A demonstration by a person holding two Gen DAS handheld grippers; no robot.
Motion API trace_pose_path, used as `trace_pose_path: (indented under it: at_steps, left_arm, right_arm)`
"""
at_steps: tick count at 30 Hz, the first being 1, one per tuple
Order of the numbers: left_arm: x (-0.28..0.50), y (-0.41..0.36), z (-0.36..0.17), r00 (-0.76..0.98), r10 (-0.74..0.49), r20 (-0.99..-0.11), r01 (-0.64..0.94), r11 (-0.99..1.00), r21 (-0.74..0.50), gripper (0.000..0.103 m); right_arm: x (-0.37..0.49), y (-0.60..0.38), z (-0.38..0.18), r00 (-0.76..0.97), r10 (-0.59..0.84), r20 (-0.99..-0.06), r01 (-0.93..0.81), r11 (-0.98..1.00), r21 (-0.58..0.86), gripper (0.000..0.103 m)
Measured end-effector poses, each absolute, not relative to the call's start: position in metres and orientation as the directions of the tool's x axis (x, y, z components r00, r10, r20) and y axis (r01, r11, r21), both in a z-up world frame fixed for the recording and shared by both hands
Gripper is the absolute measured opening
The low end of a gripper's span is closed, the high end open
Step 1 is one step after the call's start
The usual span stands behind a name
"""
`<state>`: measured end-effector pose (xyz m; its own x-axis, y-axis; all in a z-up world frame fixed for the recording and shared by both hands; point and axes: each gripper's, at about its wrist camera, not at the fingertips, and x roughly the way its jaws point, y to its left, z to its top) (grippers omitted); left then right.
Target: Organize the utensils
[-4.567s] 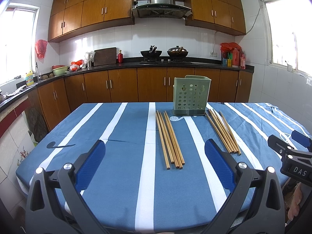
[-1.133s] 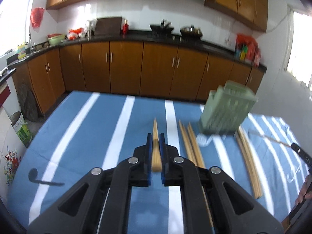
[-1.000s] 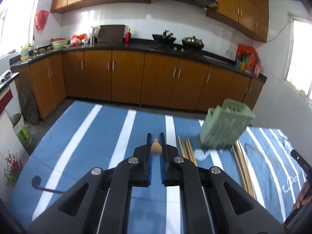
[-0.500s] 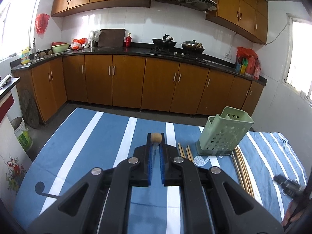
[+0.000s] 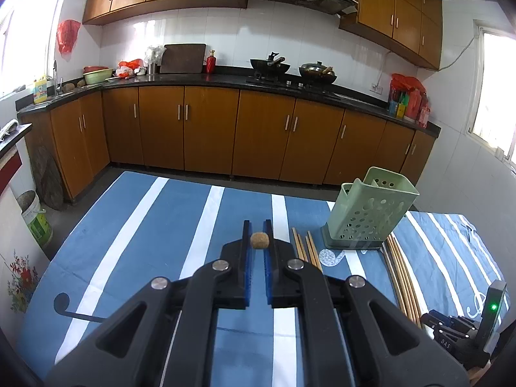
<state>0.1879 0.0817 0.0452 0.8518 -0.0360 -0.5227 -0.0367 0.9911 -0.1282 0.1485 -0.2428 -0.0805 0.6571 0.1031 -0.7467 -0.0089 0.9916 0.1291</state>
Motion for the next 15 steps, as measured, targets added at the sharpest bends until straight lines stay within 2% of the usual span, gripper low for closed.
trace_pose_path:
  at_steps: [2, 10, 12, 13, 15]
  left_arm:
    - [0.187, 0.081, 0.044, 0.851, -0.037, -0.524, -0.037, 0.991, -0.131, 0.008]
    - [0.188, 0.081, 0.043, 0.849, -0.038, -0.527, -0.037, 0.991, -0.131, 0.008]
    - [0.188, 0.081, 0.042, 0.849, -0.039, -0.527, -0.037, 0.990, -0.133, 0.008]
    - [0.188, 0.081, 0.042, 0.849, -0.039, -0.526, -0.038, 0.990, -0.135, 0.008]
    - [0.186, 0.082, 0.042, 0.851, -0.039, -0.523, -0.040, 0.990, -0.139, 0.008]
  right_arm:
    - [0.150, -0.245, -0.080, 0.660, 0.065, -0.749, 0.014, 0.995, 0.099, 0.022]
    - [0.142, -0.247, -0.082, 0.653, 0.110, -0.749, -0.005, 0.990, 0.141, 0.022]
    - [0.140, -0.246, -0.085, 0.656, 0.090, -0.750, -0.002, 0.993, 0.117, 0.016]
    - [0.140, -0.246, -0.084, 0.655, 0.082, -0.751, 0.003, 0.994, 0.110, 0.009]
    - [0.139, -0.252, -0.082, 0.653, 0.107, -0.750, 0.007, 0.989, 0.148, 0.007]
